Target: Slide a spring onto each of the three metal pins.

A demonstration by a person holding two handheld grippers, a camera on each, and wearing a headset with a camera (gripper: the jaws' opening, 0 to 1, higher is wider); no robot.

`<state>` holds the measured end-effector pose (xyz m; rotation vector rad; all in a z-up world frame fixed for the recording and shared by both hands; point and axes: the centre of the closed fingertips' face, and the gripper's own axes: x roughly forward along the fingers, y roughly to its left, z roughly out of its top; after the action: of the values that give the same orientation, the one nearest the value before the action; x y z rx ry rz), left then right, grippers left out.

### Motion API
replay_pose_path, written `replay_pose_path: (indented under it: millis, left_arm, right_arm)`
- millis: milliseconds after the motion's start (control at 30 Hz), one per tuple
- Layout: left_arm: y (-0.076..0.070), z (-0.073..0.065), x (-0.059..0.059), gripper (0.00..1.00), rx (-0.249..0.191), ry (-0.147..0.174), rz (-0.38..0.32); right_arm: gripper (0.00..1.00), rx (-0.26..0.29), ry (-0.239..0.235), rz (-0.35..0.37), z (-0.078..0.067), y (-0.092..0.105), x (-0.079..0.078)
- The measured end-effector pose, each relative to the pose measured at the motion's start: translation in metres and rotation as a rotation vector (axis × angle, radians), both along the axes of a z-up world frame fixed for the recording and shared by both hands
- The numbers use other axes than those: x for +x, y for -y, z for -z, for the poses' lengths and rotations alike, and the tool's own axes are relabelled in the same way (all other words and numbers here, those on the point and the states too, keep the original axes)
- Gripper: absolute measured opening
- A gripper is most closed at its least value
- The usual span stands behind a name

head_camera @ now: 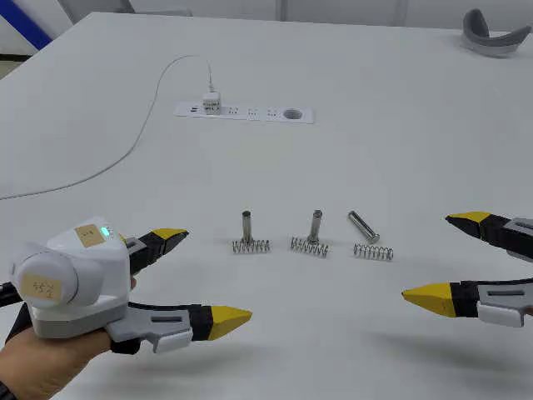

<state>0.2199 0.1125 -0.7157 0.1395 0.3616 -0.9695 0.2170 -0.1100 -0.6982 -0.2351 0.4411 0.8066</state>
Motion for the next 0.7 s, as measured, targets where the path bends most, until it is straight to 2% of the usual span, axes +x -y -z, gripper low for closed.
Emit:
replay_pose_path:
  millis: [700]
  left_arm:
    - [0.002, -0.0013, 0.0002, 0.88, -0.006, 0.003, 0.005]
  right_arm:
    - [0.82, -0.009, 0.001, 0.029, -0.0047, 0.0046, 0.0013]
